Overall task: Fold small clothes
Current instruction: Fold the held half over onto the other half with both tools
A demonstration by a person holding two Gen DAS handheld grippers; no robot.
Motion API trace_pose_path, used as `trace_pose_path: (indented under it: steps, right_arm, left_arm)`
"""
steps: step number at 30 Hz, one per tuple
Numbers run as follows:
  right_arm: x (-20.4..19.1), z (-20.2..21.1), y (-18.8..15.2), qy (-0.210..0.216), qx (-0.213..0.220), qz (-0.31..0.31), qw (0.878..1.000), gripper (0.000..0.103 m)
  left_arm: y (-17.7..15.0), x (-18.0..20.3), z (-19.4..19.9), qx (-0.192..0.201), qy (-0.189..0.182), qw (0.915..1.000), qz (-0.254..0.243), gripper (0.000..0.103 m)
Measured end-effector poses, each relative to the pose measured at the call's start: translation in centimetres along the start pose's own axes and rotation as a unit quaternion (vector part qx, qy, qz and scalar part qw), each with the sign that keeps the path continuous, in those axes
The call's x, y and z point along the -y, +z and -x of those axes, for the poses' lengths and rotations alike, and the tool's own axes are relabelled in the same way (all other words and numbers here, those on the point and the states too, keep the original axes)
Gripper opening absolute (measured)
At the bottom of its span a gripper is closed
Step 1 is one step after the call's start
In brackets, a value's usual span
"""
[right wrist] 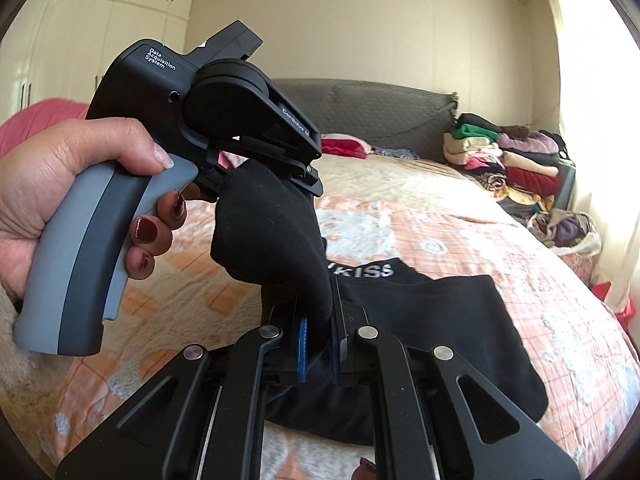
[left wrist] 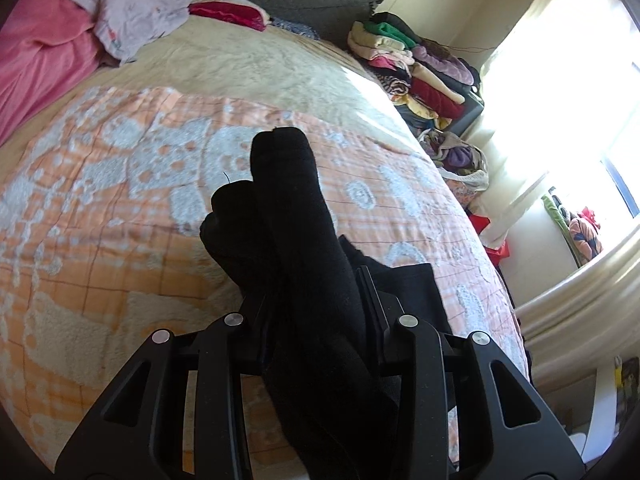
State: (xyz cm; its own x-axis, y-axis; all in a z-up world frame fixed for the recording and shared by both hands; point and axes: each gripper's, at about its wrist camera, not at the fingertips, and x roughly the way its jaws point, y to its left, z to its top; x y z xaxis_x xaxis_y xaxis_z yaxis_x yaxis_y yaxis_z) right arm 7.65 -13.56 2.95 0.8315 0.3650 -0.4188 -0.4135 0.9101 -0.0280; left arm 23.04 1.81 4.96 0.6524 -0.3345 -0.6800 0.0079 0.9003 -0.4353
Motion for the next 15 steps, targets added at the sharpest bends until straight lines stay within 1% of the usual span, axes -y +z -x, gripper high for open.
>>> trace_pose_path:
  steps: [9, 15]
  right_arm:
    - [2.9, 1.8, -0.9, -0.022, 0.001, -0.042, 0.999, 0.007]
    - [4.7, 2.1, -1.7, -0.035, -0.007, -0.062, 0.997, 0.007]
  left_arm:
    - [-0.1, 4.8, -2.8, -0.012, -0.011, 0.9993, -0.034, 0.027]
    - [-0.6, 7.3, -5.5, -0.033, -0.019, 0.9981, -0.049, 0.027]
